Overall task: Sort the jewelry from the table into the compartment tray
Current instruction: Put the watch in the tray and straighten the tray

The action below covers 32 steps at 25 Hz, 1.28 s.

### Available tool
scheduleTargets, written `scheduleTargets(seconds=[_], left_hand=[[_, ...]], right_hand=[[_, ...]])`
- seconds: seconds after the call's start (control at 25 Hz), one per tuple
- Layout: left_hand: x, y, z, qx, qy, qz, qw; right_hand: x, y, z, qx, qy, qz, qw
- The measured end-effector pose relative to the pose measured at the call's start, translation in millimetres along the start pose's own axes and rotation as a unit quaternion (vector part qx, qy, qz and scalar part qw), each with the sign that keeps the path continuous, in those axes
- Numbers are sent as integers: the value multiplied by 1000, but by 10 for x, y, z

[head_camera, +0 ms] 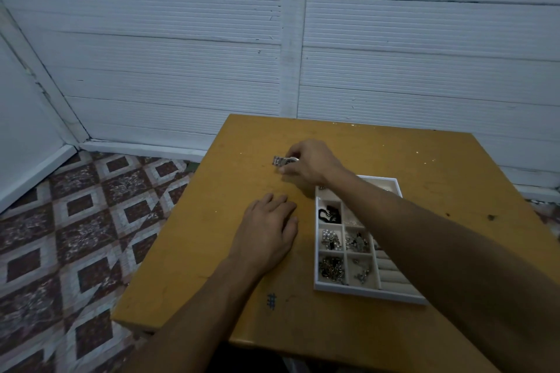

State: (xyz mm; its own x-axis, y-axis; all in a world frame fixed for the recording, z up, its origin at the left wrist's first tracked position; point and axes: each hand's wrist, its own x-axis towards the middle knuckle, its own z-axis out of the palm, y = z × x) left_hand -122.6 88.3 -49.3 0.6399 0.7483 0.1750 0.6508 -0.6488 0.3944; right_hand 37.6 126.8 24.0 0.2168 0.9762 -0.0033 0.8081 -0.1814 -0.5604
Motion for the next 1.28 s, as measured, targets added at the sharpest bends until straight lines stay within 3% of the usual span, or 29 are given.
scheduleTargets(seconds=[0.28,0.44,0.76,0.88,1.04,1.28], left_hand=[[159,399,90,-127,8,-13,992],[192,508,142,-135,19,-15,991],[210,567,120,-167,44,-31,984],[307,598,108,-140,60,-42,987],[544,630,87,-70,25,-92,993],[761,651,41,-74,10,-164,984]], right_hand=[[-356,562,-470,35,-14,16,999],[-534,794,-575,80,-26,20,996],[-560,863,-433,28,-48,17,998],[-560,862,-380,23,-31,26,999],[-575,859,-360,19,-11,31,999],[-607,841,-417,-24,-17,24,999]])
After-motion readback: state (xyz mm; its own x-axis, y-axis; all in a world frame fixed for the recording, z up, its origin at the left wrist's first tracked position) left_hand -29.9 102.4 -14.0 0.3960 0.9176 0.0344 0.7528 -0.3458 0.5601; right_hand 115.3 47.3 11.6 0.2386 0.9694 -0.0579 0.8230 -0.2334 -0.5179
